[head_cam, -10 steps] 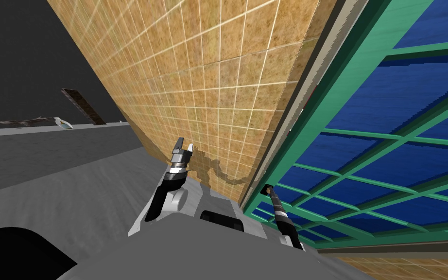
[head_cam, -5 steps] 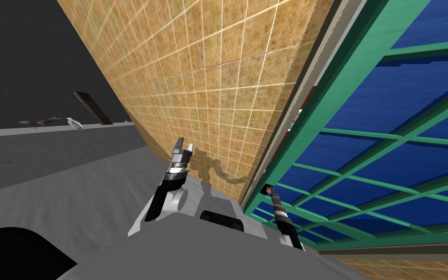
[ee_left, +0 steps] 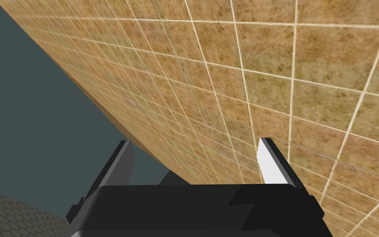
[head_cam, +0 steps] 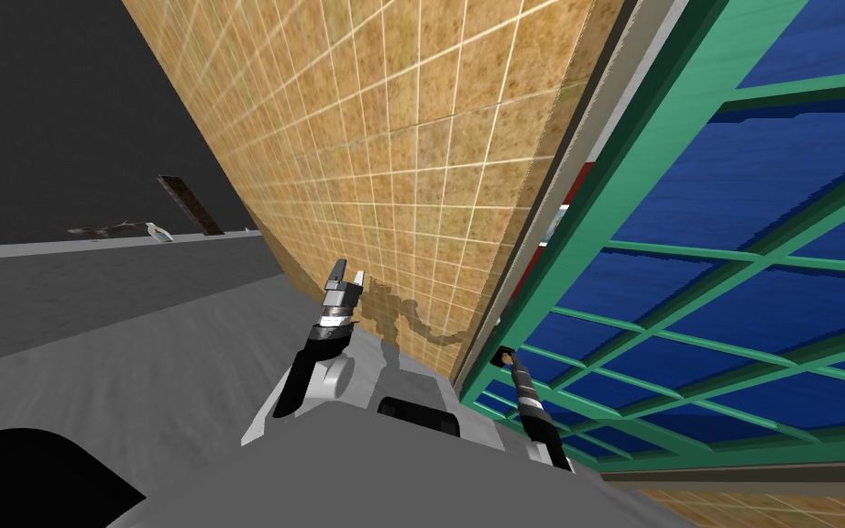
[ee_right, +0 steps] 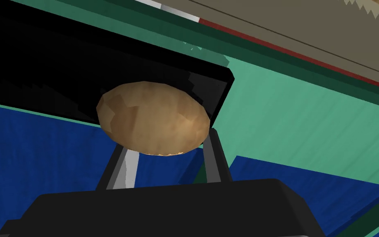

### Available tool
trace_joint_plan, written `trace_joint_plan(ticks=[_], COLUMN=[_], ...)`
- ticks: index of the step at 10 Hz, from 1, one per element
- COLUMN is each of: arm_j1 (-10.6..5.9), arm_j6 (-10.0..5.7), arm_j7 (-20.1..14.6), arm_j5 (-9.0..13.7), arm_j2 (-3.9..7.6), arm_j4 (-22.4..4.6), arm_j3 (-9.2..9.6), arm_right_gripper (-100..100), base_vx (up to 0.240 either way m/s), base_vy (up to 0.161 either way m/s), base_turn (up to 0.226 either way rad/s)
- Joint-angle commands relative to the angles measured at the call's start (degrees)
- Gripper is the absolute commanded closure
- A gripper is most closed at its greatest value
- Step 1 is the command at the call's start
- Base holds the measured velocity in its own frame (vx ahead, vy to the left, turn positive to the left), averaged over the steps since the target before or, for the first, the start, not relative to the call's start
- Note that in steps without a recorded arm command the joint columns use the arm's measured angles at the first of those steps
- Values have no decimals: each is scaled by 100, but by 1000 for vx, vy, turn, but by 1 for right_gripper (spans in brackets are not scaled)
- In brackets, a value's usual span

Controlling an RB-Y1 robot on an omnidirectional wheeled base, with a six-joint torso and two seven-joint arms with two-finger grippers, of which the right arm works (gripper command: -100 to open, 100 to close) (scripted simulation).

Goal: Pull the door open

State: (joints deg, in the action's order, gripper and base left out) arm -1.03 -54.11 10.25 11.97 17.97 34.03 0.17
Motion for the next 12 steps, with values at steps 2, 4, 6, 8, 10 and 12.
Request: trace_joint_plan(ticks=[2, 4, 6, 8, 10, 12], arm_j1=[-51, -56, -61, -70, -74, -79], arm_j6=[-22, -13, -4, 16, 25, 35], arm_j7=[-339, -578, -817, -1204, -1491, -1743], arm_j5=[23, 67, 111, 201, 245, 290], arm_j2=[-55, -59, -62, -69, -72, -76], arm_j4=[-104, -100, -97, -89, -86, -82], arm_j3=[72, 83, 95, 118, 129, 141], arm_right_gripper=[100, 100, 100, 100, 100, 100], base_vx=[-34, -32, -35, -42, -47, -32], base_vy=[-13, -18, -9, -12, -24, -9], base_turn=[40, 38, 37, 55, 54, 37])
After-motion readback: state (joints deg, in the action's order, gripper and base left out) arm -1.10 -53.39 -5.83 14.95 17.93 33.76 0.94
